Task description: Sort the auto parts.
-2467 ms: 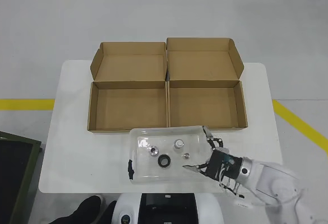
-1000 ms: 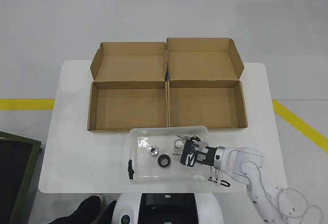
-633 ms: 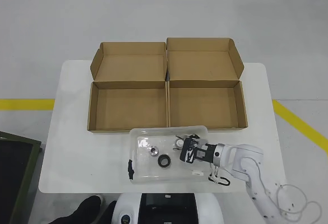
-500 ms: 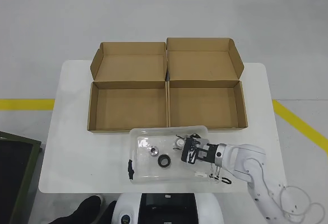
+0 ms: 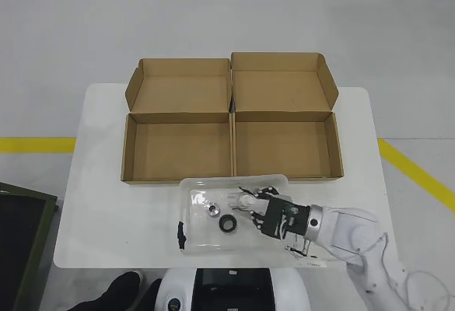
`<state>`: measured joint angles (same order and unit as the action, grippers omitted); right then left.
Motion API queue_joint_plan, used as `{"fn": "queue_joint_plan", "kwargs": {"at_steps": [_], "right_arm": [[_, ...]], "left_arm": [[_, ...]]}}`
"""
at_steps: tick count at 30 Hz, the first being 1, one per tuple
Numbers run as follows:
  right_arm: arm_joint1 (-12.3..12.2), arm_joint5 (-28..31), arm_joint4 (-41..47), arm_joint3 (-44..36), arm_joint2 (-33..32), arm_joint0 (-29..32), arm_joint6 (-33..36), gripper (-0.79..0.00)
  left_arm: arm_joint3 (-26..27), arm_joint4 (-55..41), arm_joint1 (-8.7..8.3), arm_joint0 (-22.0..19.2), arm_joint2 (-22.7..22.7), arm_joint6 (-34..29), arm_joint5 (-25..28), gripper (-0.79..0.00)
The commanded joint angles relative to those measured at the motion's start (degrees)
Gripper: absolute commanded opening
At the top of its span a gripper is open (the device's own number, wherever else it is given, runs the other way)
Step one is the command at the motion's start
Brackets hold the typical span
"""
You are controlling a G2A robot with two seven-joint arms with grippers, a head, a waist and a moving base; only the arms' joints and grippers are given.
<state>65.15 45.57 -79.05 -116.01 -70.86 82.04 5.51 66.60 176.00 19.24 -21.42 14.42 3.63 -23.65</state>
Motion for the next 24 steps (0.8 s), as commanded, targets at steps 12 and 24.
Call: {"fn": "queue_joint_plan", "kwargs": {"at_steps": [12, 24], "right_arm": [[1.13, -7.03, 10.49, 0.85, 3.71, -1.54, -11.41, -0.785], [1.93, -14.75, 15.27, 0.45, 1.12, -6.56, -16.96, -0.785]], "left_arm": [[0.0, 0.0, 0.0, 0.0, 0.0, 0.0, 0.0, 0.0], [0.0, 0.0, 0.0, 0.0, 0.0, 0.0, 0.0, 0.0]]}}
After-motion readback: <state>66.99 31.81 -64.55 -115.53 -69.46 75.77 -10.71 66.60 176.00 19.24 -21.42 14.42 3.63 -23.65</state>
